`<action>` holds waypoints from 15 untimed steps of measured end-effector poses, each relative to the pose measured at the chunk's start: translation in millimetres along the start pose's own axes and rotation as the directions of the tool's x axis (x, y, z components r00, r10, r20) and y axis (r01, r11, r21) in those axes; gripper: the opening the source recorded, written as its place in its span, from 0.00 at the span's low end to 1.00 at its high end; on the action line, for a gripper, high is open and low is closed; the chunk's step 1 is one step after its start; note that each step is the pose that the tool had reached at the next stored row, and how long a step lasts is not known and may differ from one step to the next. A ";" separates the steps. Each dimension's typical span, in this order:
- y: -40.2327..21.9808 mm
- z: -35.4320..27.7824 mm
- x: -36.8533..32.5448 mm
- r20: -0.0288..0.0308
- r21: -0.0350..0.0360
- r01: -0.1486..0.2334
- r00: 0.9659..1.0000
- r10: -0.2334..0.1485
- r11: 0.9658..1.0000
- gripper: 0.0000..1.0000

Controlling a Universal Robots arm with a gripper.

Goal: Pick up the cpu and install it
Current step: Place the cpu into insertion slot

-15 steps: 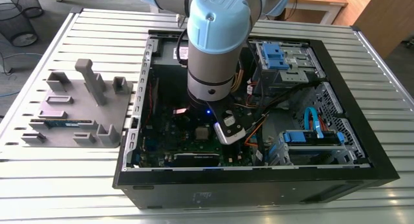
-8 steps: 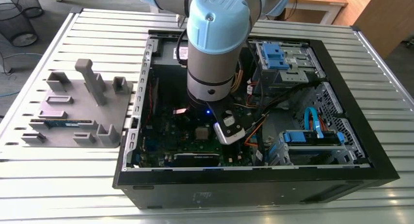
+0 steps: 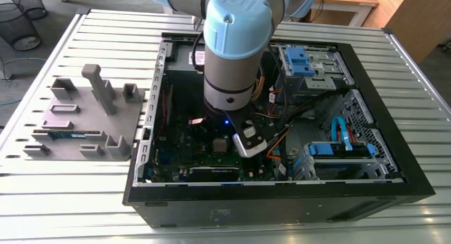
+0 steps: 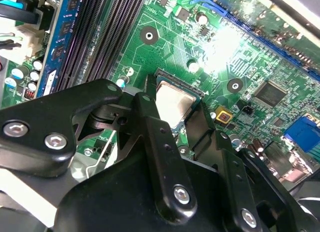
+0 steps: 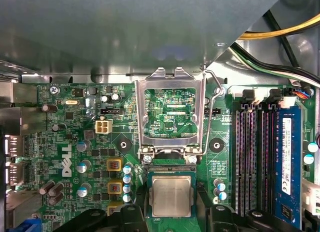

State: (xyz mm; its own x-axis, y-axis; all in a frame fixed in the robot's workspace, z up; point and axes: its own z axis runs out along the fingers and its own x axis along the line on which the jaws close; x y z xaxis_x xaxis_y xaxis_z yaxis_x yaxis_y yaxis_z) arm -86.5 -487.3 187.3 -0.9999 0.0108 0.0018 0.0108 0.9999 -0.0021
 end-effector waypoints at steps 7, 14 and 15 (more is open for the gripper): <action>0.1 0.4 0.0 0.000 0.000 0.000 1.000 0.000 1.000 0.47; 0.1 0.7 -0.1 0.001 -0.001 0.000 1.000 0.000 1.000 0.48; 0.2 0.8 -0.1 0.001 -0.001 0.000 1.000 0.000 1.000 0.48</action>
State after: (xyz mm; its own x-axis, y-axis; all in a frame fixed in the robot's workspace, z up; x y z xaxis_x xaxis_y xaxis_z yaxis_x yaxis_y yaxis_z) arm -86.4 -487.2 186.5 -0.9999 0.0108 0.0010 0.0108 0.9999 -0.0010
